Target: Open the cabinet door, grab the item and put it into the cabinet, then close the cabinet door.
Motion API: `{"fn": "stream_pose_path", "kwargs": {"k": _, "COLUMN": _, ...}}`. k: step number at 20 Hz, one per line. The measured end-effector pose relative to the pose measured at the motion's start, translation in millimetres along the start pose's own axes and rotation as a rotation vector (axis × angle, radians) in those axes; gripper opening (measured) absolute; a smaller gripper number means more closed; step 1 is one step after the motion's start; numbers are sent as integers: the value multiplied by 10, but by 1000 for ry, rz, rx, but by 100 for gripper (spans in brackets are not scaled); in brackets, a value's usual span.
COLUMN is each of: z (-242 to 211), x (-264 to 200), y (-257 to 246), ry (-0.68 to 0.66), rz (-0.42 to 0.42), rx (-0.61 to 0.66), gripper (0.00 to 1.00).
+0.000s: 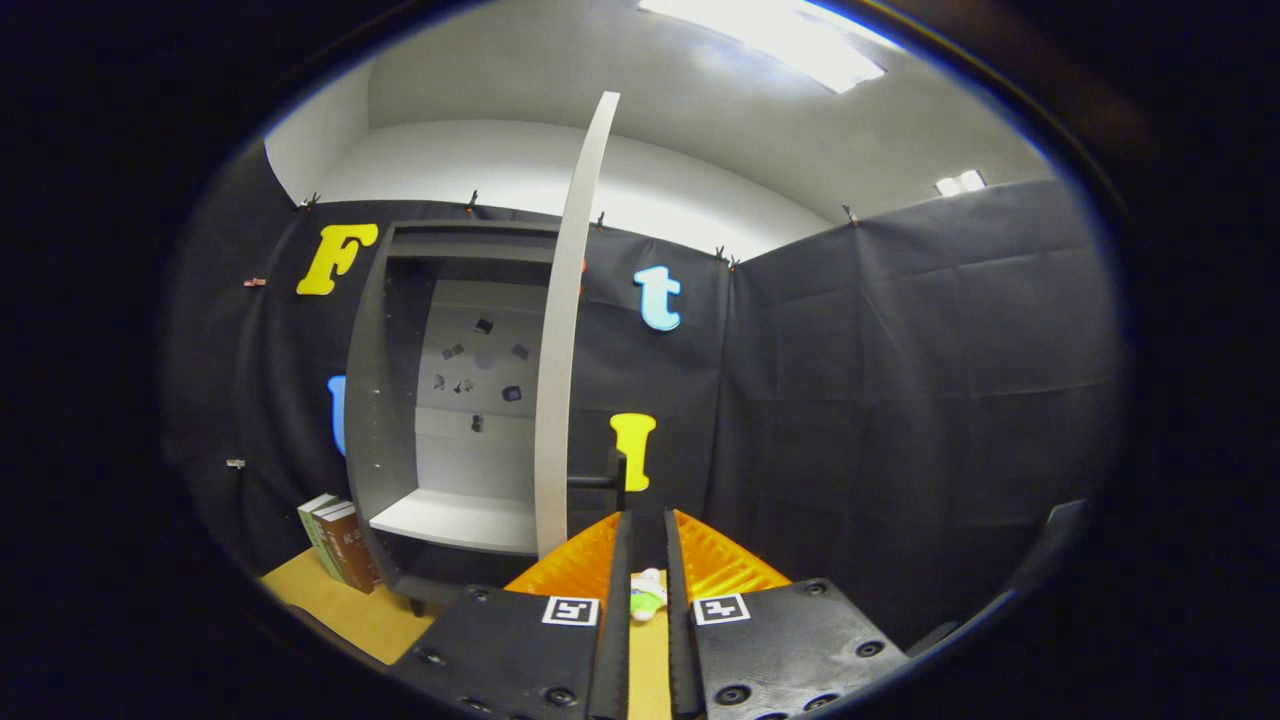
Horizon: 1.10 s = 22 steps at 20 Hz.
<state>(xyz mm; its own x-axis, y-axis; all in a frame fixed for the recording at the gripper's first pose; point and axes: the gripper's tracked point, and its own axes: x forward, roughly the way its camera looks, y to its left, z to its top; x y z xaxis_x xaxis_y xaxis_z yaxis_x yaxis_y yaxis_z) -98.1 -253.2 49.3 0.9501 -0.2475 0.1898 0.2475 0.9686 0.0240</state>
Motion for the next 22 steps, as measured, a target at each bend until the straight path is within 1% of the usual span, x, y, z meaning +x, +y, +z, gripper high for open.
{"fn": "stream_pose_path", "kwargs": {"k": 1, "z": 233, "x": -31, "y": -33, "ry": -59, "rz": -29, "rx": -4, "gripper": 27}}
{"fn": "stream_pose_path", "kwargs": {"k": 2, "z": 436, "x": -65, "y": -38, "ry": -107, "rz": -50, "rx": 1, "gripper": 30}}
{"fn": "stream_pose_path", "kwargs": {"k": 3, "z": 644, "x": -105, "y": 6, "ry": -161, "rz": -58, "rx": 19, "gripper": 36}}
{"fn": "stream_pose_path", "kwargs": {"k": 4, "z": 821, "x": -185, "y": 106, "ry": -203, "rz": -49, "rx": 50, "gripper": 39}}
{"fn": "stream_pose_path", "kwargs": {"k": 6, "z": 945, "x": -346, "y": 305, "ry": -237, "rz": 10, "rx": 128, "gripper": 57}}
{"fn": "stream_pose_path", "kwargs": {"k": 7, "z": 958, "x": -384, "y": 432, "ry": -231, "rz": 44, "rx": 154, "gripper": 66}}
{"fn": "stream_pose_path", "kwargs": {"k": 9, "z": 837, "x": -335, "y": 743, "ry": -169, "rz": 86, "rx": 183, "gripper": 84}}
{"fn": "stream_pose_path", "kwargs": {"k": 11, "z": 667, "x": -305, "y": 1143, "ry": -85, "rz": 138, "rx": 190, "gripper": 91}}
{"fn": "stream_pose_path", "kwargs": {"k": 13, "z": 569, "x": -392, "y": 1564, "ry": -39, "rz": 231, "rx": 217, "gripper": 98}}
{"fn": "stream_pose_path", "kwargs": {"k": 16, "z": 132, "x": -402, "y": 2025, "ry": 82, "rz": 310, "rx": 229, "gripper": 98}}
{"fn": "stream_pose_path", "kwargs": {"k": 17, "z": -82, "x": -389, "y": 2132, "ry": 135, "rz": 319, "rx": 210, "gripper": 99}}
{"fn": "stream_pose_path", "kwargs": {"k": 21, "z": -1095, "x": -561, "y": 2608, "ry": 397, "rz": 399, "rx": 106, "gripper": 99}}
{"fn": "stream_pose_path", "kwargs": {"k": 22, "z": -1338, "x": -599, "y": 2704, "ry": 450, "rz": 412, "rx": 100, "gripper": 99}}
